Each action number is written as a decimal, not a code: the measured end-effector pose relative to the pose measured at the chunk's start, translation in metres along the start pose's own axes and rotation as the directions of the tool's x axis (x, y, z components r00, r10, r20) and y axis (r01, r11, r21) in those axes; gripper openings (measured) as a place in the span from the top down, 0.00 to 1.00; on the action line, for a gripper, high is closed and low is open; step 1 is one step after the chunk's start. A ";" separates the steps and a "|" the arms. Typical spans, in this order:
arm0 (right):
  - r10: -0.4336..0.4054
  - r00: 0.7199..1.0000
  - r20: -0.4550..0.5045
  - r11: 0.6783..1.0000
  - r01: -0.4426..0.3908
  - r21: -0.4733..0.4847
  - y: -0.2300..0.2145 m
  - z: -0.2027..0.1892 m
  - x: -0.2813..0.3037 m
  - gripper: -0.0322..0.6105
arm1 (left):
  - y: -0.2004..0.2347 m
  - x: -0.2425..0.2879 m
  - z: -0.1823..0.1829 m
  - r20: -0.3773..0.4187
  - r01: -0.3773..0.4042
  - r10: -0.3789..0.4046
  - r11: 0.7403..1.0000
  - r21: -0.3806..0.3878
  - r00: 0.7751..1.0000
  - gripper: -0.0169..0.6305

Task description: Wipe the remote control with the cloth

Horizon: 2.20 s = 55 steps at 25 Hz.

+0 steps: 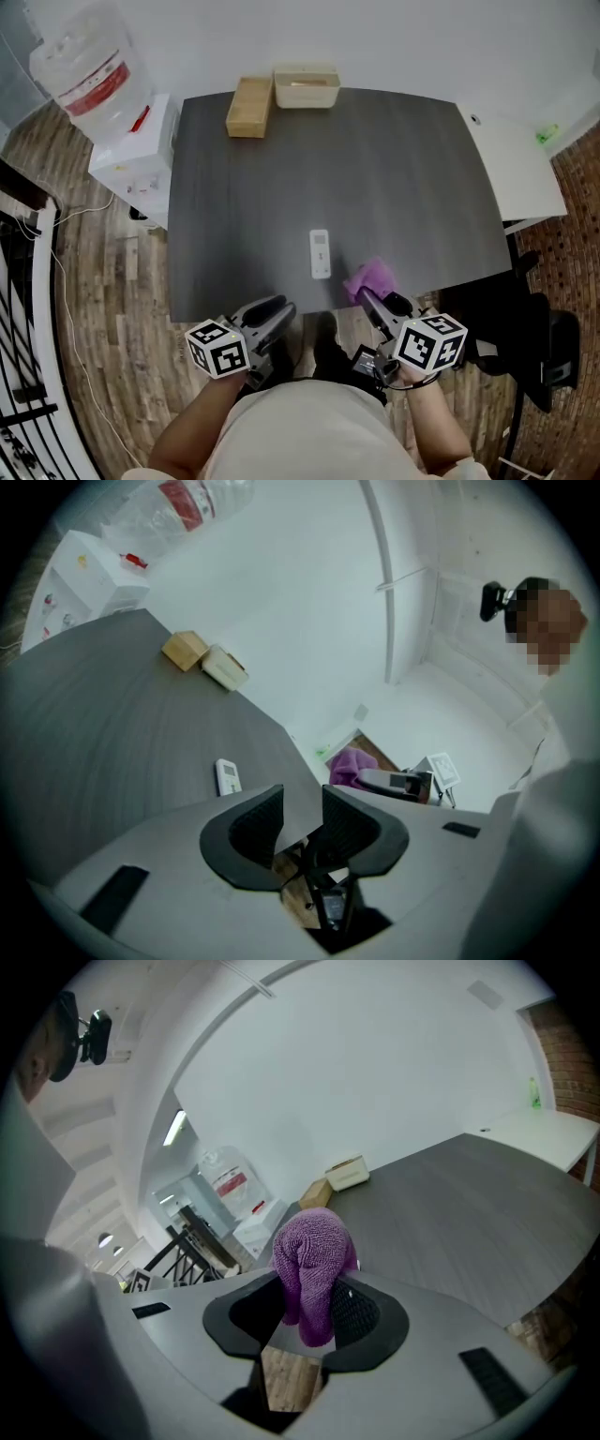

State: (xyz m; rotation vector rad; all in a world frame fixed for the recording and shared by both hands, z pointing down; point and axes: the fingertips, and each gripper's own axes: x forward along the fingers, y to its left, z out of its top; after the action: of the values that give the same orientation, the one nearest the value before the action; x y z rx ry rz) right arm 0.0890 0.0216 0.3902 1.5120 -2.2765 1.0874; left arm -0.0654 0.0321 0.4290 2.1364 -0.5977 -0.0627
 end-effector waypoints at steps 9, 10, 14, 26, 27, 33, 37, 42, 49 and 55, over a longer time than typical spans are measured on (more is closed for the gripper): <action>-0.013 0.983 -0.184 0.996 -0.003 -0.084 -0.044 -0.019 0.042 0.76 | 0.067 0.067 -0.027 -0.138 -0.224 0.228 0.974 0.042 0.964 0.81; -0.018 0.976 -0.218 0.994 -0.005 -0.105 -0.050 -0.024 0.048 0.76 | 0.073 0.075 -0.029 -0.156 -0.248 0.254 0.967 0.055 0.955 0.81; -0.035 0.944 -0.328 0.979 -0.033 -0.201 -0.066 -0.032 0.083 0.76 | 0.093 0.104 -0.024 -0.203 -0.317 0.336 0.941 0.122 0.920 0.81; -0.123 0.761 -0.637 0.821 -0.282 -0.496 -0.058 -0.037 0.194 0.76 | 0.138 0.138 -0.047 -0.391 -0.398 0.493 0.867 0.300 0.777 0.81; -0.133 0.730 -0.670 0.817 -0.302 -0.492 -0.059 -0.044 0.199 0.76 | 0.140 0.139 -0.051 -0.411 -0.397 0.490 0.869 0.294 0.768 0.81; -0.170 0.678 -0.715 0.822 -0.303 -0.482 -0.072 -0.057 0.211 0.76 | 0.142 0.143 -0.056 -0.448 -0.380 0.423 0.906 0.186 0.788 0.82; -0.197 0.688 -0.698 0.840 -0.250 -0.483 -0.085 -0.052 0.214 0.76 | 0.143 0.141 -0.059 -0.438 -0.389 0.408 0.911 0.138 0.801 0.82; -0.270 0.713 -0.647 0.826 -0.174 -0.536 -0.103 -0.042 0.218 0.76 | 0.142 0.141 -0.059 -0.423 -0.391 0.412 0.910 0.139 0.807 0.82; -0.436 0.741 -0.511 0.759 -0.002 -0.651 -0.149 -0.017 0.205 0.76 | 0.144 0.140 -0.058 -0.413 -0.396 0.404 0.912 0.110 0.816 0.82; -0.310 0.807 -0.503 0.817 -0.045 -0.576 -0.115 -0.013 0.188 0.76 | 0.141 0.140 -0.057 -0.400 -0.384 0.380 0.921 0.074 0.834 0.82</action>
State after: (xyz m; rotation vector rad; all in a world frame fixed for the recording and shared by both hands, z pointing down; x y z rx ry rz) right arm 0.0996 -0.1276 0.5522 0.9148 -1.7805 0.6128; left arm 0.0181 -0.0549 0.5971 1.8998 -0.7549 0.5901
